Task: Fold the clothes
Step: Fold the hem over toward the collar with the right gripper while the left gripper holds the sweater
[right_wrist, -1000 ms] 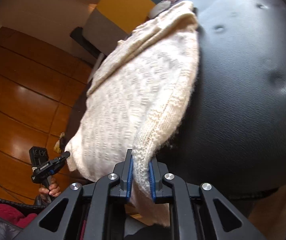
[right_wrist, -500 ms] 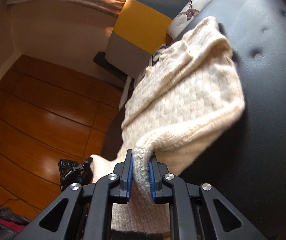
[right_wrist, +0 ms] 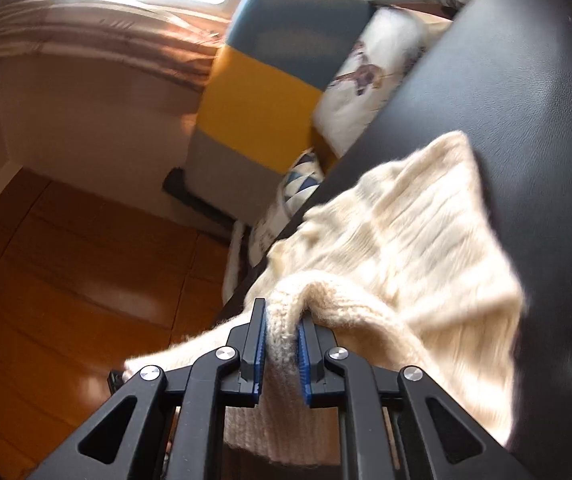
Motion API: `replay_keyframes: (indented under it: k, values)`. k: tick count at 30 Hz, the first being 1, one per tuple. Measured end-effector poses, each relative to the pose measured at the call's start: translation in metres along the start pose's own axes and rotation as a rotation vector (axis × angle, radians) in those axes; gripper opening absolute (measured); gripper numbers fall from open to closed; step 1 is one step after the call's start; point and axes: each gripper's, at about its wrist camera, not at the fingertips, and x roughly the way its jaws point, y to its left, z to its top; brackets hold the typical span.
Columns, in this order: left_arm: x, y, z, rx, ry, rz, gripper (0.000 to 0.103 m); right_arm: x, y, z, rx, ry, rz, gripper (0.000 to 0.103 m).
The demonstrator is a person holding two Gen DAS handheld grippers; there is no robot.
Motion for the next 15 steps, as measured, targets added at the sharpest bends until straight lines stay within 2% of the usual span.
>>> replay_keyframes:
  k: [5, 8, 9, 11, 12, 13, 14, 15]
  values:
    - [0.052, 0.045, 0.026, -0.123, 0.056, 0.104, 0.005, 0.027, -0.027, 0.023, 0.086, 0.025, -0.099, 0.013]
    - [0.072, 0.066, 0.032, -0.176, 0.078, 0.156, 0.005, 0.035, -0.036, 0.030, 0.109, 0.028, -0.106, 0.015]
    - [0.073, 0.068, 0.033, -0.183, 0.076, 0.148, 0.005, 0.037, -0.037, 0.031, 0.115, 0.033, -0.100, 0.017]
    - [0.075, 0.071, 0.036, -0.194, 0.072, 0.134, 0.005, 0.036, -0.041, 0.033, 0.171, 0.055, -0.048, 0.031]
    - [0.076, 0.069, 0.038, -0.182, 0.077, 0.134, 0.005, 0.035, -0.042, 0.033, 0.197, 0.063, -0.018, 0.032]
    - [0.077, 0.069, 0.039, -0.179, 0.083, 0.131, 0.005, 0.034, -0.042, 0.033, 0.219, 0.069, 0.034, 0.039]
    - [0.076, 0.068, 0.041, -0.183, 0.091, 0.119, 0.005, 0.035, -0.042, 0.033, 0.249, 0.081, 0.093, 0.052]
    - [0.076, 0.067, 0.043, -0.199, 0.097, 0.090, 0.005, 0.037, -0.042, 0.033, 0.279, 0.100, 0.158, 0.059]
